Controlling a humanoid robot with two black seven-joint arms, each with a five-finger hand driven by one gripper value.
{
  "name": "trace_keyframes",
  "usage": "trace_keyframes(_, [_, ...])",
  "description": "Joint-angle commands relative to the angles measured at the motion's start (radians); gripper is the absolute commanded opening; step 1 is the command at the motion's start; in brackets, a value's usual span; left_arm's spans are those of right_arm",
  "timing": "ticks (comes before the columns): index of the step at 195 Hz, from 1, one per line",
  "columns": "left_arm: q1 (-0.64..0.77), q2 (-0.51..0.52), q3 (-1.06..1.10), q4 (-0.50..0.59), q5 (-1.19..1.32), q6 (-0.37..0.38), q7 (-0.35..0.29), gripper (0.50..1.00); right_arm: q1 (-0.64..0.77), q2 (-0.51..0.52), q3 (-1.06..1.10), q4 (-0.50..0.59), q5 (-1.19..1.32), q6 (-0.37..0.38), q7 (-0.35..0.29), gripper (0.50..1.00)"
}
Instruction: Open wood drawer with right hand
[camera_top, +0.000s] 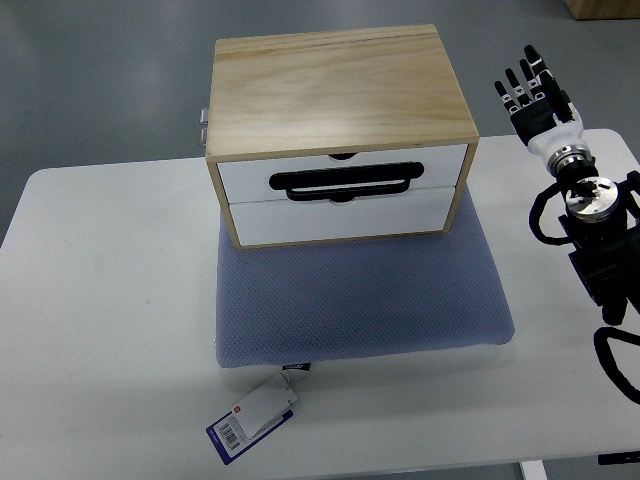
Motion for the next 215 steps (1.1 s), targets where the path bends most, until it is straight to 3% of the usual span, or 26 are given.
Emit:
trace_keyframes(1, [0.0, 0.0, 0.0, 0.0, 0.0, 0.001, 0.0, 1.0, 0.0, 0.0, 0.0, 0.0, 0.001, 0.0, -0.002, 0.946])
trace_keyframes(79, [0.0, 0.0, 0.0, 0.0, 0.0, 0.005, -0.002, 1.0, 0.071, -0.004, -0.066, 0.0, -0.002, -0.002, -0.011, 0.946])
trace_keyframes(106, [0.0, 0.0, 0.002, 0.0, 0.0, 0.001, -0.002, 1.0, 0.131, -0.057, -0.152, 0.005, -0.002, -0.003, -0.014, 0.946])
trace_keyframes(107, [0.0, 0.0, 0.002, 0.0, 0.0, -0.001, -0.002, 1.0, 0.165, -0.098, -0.207, 0.008, -0.001, -0.008, -0.017, 0.946])
trace_keyframes(138, [0.0, 0.0, 0.003, -0.002, 0.002, -0.002, -0.002, 1.0, 0.344, -0.191, -0.454, 0.028, -0.002, -0.011, -0.064, 0.946])
trace_keyframes(174, [-0.005, 0.0, 0.003, -0.01, 0.005, -0.004, -0.002, 1.0, 0.586, -0.242, -0.83, 0.078, -0.076, 0.007, -0.106, 0.946])
trace_keyframes(184, [-0.005, 0.0, 0.003, -0.01, 0.005, -0.004, -0.002, 1.0, 0.586, -0.242, -0.83, 0.078, -0.076, 0.007, -0.106, 0.946])
trace_keyframes(185, [-0.005, 0.0, 0.005, -0.017, 0.005, -0.004, 0.0, 1.0, 0.661, -0.242, -0.951, 0.107, -0.14, 0.01, -0.125, 0.946])
trace_keyframes(187, [-0.005, 0.0, 0.005, -0.017, 0.005, -0.002, -0.002, 1.0, 0.68, -0.242, -0.979, 0.113, -0.157, 0.01, -0.128, 0.946])
trace_keyframes(215, [-0.006, 0.0, 0.005, -0.02, 0.006, -0.004, -0.002, 1.0, 0.853, -0.239, -1.239, 0.239, -0.326, 0.03, -0.165, 0.946])
